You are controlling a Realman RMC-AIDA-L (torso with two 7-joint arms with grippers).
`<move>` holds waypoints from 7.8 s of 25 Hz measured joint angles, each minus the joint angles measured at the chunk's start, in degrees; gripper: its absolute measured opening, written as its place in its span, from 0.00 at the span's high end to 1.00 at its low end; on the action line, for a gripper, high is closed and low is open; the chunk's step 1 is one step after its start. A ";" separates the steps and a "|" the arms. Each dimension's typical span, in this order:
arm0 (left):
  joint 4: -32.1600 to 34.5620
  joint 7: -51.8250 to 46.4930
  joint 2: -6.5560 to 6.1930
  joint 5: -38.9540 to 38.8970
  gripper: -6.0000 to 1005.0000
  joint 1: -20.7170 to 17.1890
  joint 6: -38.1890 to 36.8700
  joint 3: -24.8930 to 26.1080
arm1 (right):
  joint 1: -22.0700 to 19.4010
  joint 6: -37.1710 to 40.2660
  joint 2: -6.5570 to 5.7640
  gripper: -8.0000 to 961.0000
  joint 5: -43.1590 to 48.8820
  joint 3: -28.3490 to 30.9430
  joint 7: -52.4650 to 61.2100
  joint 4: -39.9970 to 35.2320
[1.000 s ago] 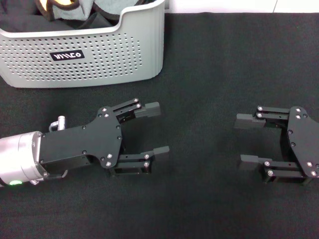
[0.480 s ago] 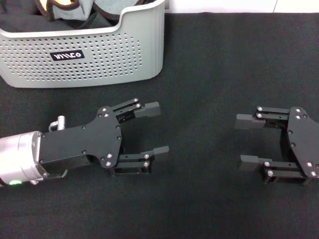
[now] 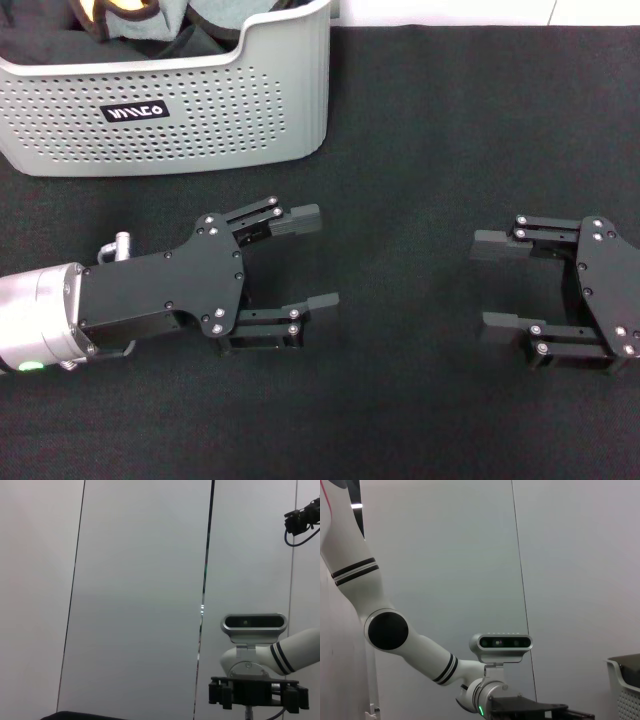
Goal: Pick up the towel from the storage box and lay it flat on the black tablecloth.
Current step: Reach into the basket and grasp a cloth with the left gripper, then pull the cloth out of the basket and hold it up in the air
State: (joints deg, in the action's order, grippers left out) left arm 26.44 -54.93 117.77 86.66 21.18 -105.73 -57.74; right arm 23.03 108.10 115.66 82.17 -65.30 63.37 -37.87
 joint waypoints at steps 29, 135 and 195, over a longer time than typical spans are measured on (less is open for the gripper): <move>-0.16 0.00 0.00 -0.08 0.18 0.17 0.00 0.00 | -0.18 -0.01 0.09 0.34 -0.06 -0.13 0.00 0.06; 16.68 -24.29 0.38 -42.83 0.98 -5.08 -10.65 10.70 | 1.60 -4.02 0.17 0.34 -3.62 0.63 -6.54 6.90; -21.35 -6.12 2.99 -54.66 0.98 19.17 -10.54 -14.00 | 10.86 -30.25 0.53 0.34 -63.13 -56.56 -34.09 7.66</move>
State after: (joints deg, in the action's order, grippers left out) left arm 5.09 -61.05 120.75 32.00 40.35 -116.26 -71.74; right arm 33.88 77.85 116.20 19.04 -121.86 29.27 -30.21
